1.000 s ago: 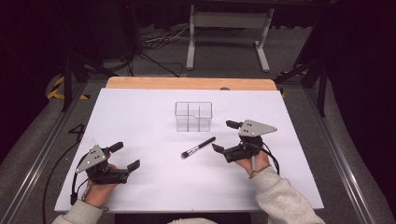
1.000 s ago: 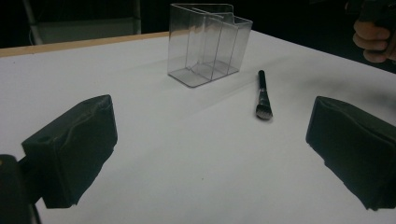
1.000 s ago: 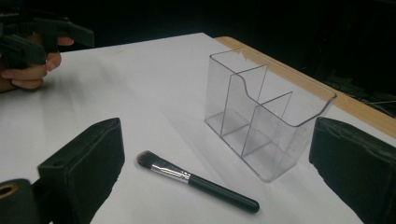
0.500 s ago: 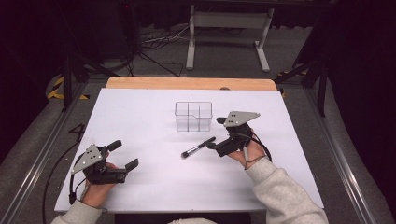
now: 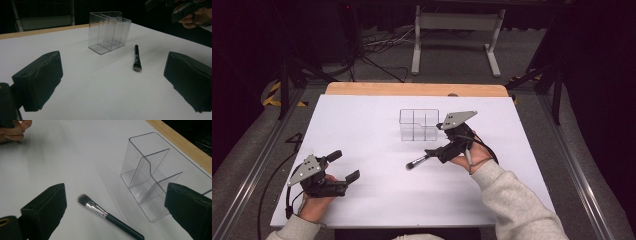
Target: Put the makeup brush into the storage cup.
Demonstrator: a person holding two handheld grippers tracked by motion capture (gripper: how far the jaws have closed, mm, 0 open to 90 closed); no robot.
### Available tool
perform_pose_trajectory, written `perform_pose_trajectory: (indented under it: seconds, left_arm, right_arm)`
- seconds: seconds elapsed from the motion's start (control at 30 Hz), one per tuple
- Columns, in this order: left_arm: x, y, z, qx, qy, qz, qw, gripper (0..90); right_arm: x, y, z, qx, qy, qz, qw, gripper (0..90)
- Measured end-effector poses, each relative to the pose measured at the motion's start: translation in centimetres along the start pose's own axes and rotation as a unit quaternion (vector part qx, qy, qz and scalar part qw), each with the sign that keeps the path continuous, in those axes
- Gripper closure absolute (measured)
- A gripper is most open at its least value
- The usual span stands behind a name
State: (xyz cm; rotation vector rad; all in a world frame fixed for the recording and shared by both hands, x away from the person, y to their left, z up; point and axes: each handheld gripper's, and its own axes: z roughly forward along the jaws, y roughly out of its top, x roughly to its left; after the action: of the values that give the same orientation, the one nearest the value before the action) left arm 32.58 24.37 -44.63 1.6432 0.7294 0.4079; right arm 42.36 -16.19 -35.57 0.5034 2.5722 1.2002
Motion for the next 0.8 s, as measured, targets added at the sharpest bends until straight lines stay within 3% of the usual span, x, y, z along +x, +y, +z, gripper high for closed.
perform_pose_trajectory:
  seconds: [0.3,0.43,0.63,0.8]
  left_arm:
    - [0.0,-0.1,0.0,0.002,-0.004,-0.003,1.0000,2.9]
    - [-0.1,-0.1,0.1,0.005,-0.006,-0.002,1.0000,2.9]
    - [-0.1,-0.1,0.0,0.005,-0.005,-0.001,1.0000,2.9]
    - [0.0,-0.1,0.1,0.006,-0.006,-0.003,1.0000,2.9]
  right_arm:
    - [-0.5,1.1,0.3,0.044,0.011,-0.007,0.9989,4.4]
    - [-0.5,1.9,0.4,0.086,0.019,-0.021,0.9959,4.5]
    - [-0.9,2.5,0.7,0.114,0.024,-0.032,0.9927,5.1]
    - [-1.1,2.9,1.3,0.146,0.035,-0.042,0.9878,5.4]
